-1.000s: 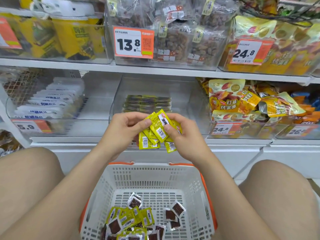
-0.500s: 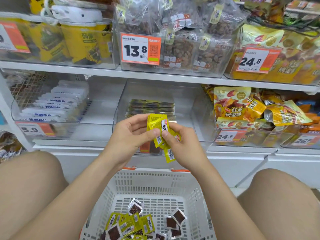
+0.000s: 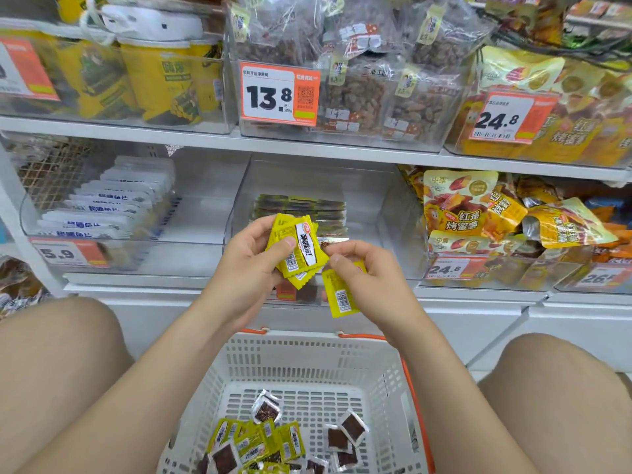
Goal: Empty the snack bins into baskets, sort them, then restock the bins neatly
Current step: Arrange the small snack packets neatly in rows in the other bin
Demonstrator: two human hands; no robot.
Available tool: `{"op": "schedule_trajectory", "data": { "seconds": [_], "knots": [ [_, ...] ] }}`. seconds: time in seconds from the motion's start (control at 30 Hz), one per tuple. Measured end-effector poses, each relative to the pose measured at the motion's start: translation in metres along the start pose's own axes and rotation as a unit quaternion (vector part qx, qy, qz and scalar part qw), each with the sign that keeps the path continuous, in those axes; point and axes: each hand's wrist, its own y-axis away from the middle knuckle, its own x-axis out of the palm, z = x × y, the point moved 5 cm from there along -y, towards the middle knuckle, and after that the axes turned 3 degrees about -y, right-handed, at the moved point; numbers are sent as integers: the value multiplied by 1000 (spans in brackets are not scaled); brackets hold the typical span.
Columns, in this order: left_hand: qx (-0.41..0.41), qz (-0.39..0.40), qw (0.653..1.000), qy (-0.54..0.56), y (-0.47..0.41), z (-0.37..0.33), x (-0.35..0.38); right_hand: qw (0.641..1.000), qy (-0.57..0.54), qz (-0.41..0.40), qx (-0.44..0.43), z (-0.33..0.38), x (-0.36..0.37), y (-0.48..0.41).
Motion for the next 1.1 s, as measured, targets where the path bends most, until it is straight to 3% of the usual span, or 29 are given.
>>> {"op": "schedule_trajectory", "data": {
  "seconds": [0.13,0.43,0.6,0.77,0.87,1.1],
  "knots": [
    [-5,40,999,1,5,-1,6,999,51,-3,-13,-4,0,0],
    [18,26,999,25,4,-3,7,983,-152,-19,103,-5,-2,-1],
    [27,-17,999,34,5,1,11,986,-89,-136,48,-15,-7,-3],
    [19,-29,999,-28,7,7,15,998,-9,-62,-14,-4,8,3],
    [28,-52,997,-49,4,4,7,1000,-24,-9,4,0,9,3],
    [76,-83,979,-168,7,-1,-2,995,-44,-19,-86,11,4,8]
  ]
}}
